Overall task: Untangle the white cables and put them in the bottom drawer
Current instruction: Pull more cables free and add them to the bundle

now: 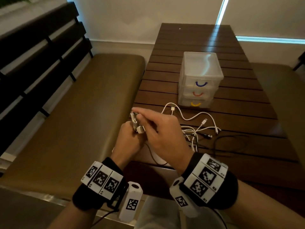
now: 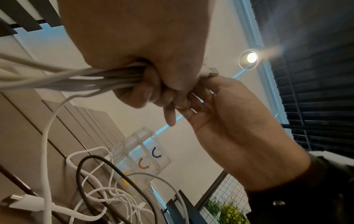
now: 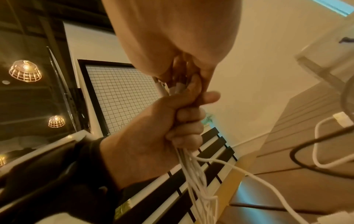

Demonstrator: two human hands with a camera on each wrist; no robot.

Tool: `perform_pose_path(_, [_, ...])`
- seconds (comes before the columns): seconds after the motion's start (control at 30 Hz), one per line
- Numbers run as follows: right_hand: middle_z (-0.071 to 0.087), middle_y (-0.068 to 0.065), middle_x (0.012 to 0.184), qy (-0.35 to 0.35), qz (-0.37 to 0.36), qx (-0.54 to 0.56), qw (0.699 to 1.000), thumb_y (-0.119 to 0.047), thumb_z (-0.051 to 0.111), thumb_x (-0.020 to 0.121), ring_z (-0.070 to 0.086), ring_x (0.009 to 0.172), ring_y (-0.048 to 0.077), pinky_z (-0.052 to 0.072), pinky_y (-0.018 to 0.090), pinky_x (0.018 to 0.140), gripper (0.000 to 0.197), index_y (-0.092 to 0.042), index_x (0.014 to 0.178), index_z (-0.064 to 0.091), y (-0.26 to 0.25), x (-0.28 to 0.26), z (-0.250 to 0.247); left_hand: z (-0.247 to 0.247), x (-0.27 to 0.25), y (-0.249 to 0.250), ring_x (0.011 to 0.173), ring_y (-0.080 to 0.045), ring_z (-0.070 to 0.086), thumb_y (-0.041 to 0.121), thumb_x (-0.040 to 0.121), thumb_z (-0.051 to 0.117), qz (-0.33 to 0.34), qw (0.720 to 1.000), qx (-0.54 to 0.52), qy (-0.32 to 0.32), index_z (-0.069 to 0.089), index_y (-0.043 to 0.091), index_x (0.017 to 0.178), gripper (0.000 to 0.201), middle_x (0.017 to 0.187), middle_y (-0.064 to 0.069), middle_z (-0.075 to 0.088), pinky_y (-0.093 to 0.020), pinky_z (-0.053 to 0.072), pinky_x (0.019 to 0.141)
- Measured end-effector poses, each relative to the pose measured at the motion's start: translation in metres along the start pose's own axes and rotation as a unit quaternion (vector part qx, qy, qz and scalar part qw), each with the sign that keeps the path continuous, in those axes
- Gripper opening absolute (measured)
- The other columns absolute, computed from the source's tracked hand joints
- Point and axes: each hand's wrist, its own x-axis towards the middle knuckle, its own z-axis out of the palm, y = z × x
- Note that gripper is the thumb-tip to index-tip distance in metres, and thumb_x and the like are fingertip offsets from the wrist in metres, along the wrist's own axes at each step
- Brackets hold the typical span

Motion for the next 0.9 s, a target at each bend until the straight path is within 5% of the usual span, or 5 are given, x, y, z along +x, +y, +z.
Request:
perform_pose_path(0.23, [0.074,-0.002,0.090,0.070,0.113,0.156,0.979,-0.013,0.055,0.097,0.071,0.082,0.008,0.059,0.029,0.068,0.015,-0.013,0.093,0.069,0.000,0.002,-0.003,0.003,-0.009,0.009,0.044,-0.022,0.046,0.017,0.095,0.054,-0.028,0.996,-0.084,-0.014,0.053,-0.006,0.072,0.032,0.053,-0.013,0.051,-0.027,0.037,0.041])
perform_pose_path(0.5, [0.069,-0.003,0.087,-0.057,0.206,0.368,0.905,-0.034,0.035,0.106,0.067,0.075,0.012,0.058,0.029,0.075,0.033,-0.018,0.116,0.062,0.019,-0.005,0.004,-0.005,-0.003,0.022,0.038,-0.013,0.036,0.038,0.095,0.054,-0.009,0.984,-0.179,0.015,0.056,-0.001,0.076,0.044,0.047,-0.003,0.043,-0.022,0.030,0.038])
perform_pose_path(0.57, [0.073,0.002,0.095,-0.197,0.235,0.234,0.923,-0.063,0.032,0.097,0.070,0.089,0.018,0.055,0.040,0.090,0.051,-0.028,0.105,0.069,0.040,-0.020,0.013,-0.011,0.001,0.029,0.036,-0.008,0.035,0.044,0.089,0.049,-0.008,0.974,-0.225,0.036,0.058,0.002,0.078,0.044,0.048,-0.001,0.044,-0.018,0.028,0.034])
perform_pose_path(0.67, [0.069,-0.004,0.087,-0.387,0.203,-0.033,0.899,-0.065,0.039,0.094,0.068,0.084,0.021,0.053,0.036,0.076,0.053,-0.021,0.097,0.068,0.067,-0.043,0.012,-0.028,0.006,0.034,0.039,-0.005,0.037,0.037,0.096,0.044,0.028,0.977,-0.204,0.056,0.064,0.024,0.073,0.034,0.064,-0.016,0.051,-0.016,0.027,0.035])
perform_pose_path(0.9, [0.065,0.002,0.095,-0.343,0.121,-0.303,0.881,-0.045,0.041,0.101,0.062,0.091,0.023,0.045,0.034,0.074,0.030,-0.020,0.100,0.058,0.096,-0.046,-0.029,-0.041,0.011,0.033,0.046,-0.012,0.049,0.025,0.102,0.044,0.049,0.991,-0.108,0.063,0.067,0.008,0.089,0.031,0.069,-0.008,0.064,-0.018,0.031,0.037])
